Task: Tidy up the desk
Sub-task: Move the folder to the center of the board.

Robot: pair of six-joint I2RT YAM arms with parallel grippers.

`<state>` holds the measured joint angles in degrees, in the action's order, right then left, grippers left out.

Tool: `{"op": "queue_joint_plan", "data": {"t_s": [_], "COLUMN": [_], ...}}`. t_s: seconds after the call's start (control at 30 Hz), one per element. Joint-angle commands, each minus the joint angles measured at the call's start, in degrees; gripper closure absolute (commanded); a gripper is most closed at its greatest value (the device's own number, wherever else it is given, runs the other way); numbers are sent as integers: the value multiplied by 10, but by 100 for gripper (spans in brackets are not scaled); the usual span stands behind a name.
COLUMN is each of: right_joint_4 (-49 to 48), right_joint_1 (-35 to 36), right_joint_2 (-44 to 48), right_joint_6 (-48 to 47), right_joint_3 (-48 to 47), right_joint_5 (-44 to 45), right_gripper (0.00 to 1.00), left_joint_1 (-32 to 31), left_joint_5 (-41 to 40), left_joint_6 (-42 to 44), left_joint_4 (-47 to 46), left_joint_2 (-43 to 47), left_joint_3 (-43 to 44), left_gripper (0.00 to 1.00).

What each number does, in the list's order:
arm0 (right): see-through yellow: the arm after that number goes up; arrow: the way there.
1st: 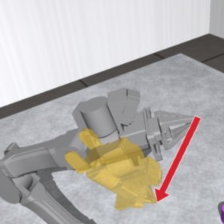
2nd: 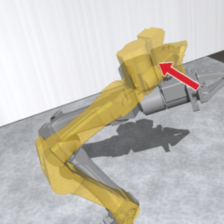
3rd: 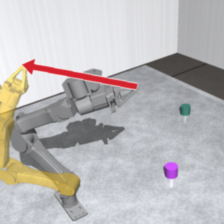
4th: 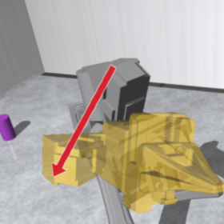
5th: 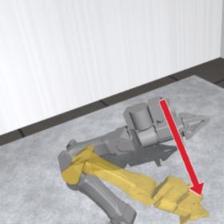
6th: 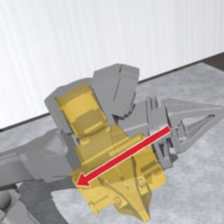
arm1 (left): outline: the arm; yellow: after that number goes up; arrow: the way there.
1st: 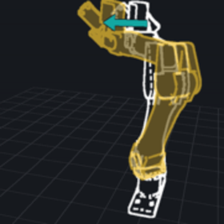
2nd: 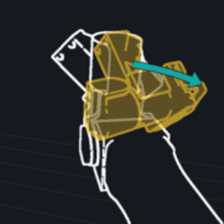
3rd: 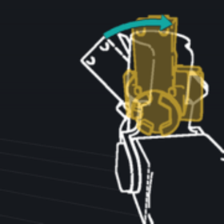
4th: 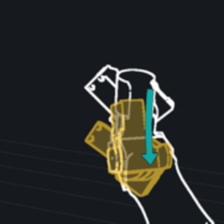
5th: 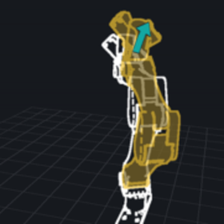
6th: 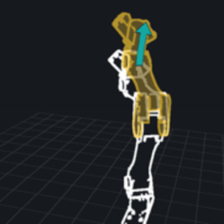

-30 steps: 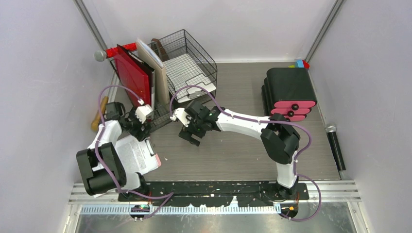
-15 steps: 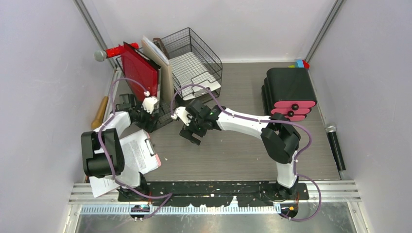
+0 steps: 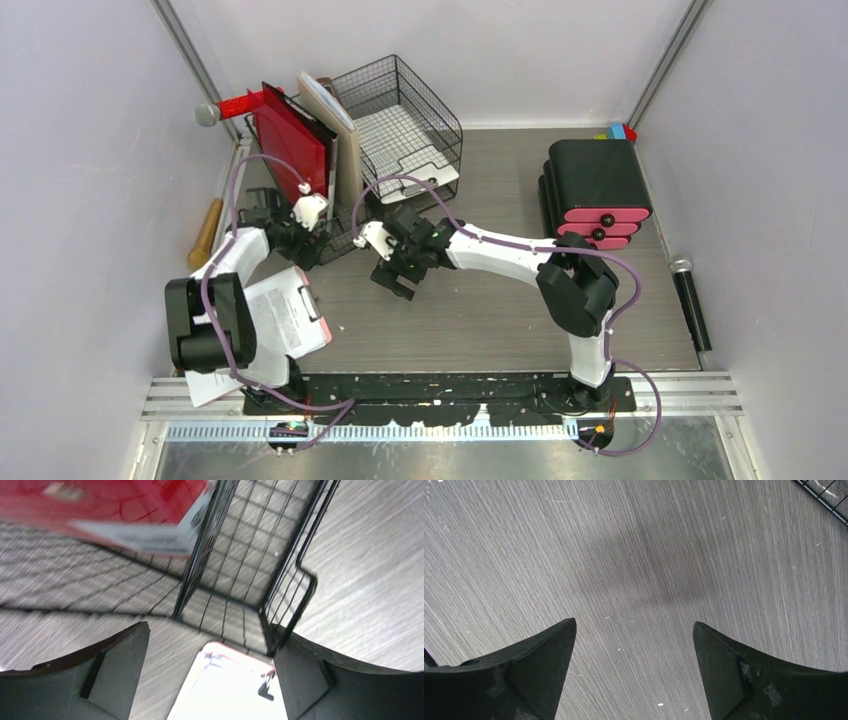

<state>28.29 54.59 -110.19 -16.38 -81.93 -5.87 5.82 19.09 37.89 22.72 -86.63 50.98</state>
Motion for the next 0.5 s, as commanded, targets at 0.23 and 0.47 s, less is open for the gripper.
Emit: {"op": "queue_joint_plan", "data": {"t_s": [0.23, 0.47], "right_joint_4": [-13, -13], "right_joint_1": [-1, -1], "right_joint_2": [27, 28], "right_joint_6": [-4, -7], "right_joint_3": [4, 7], "right_joint_5": [-15, -13], "right_gripper": [7, 7], "left_joint_1": [149, 181], "left_joint_5": [107, 145], "left_joint_6": [106, 117], "left_joint_4": [171, 174], "left_joint_2": [59, 7], "left_joint_3": [41, 23], "left_gripper": [0, 0]}}
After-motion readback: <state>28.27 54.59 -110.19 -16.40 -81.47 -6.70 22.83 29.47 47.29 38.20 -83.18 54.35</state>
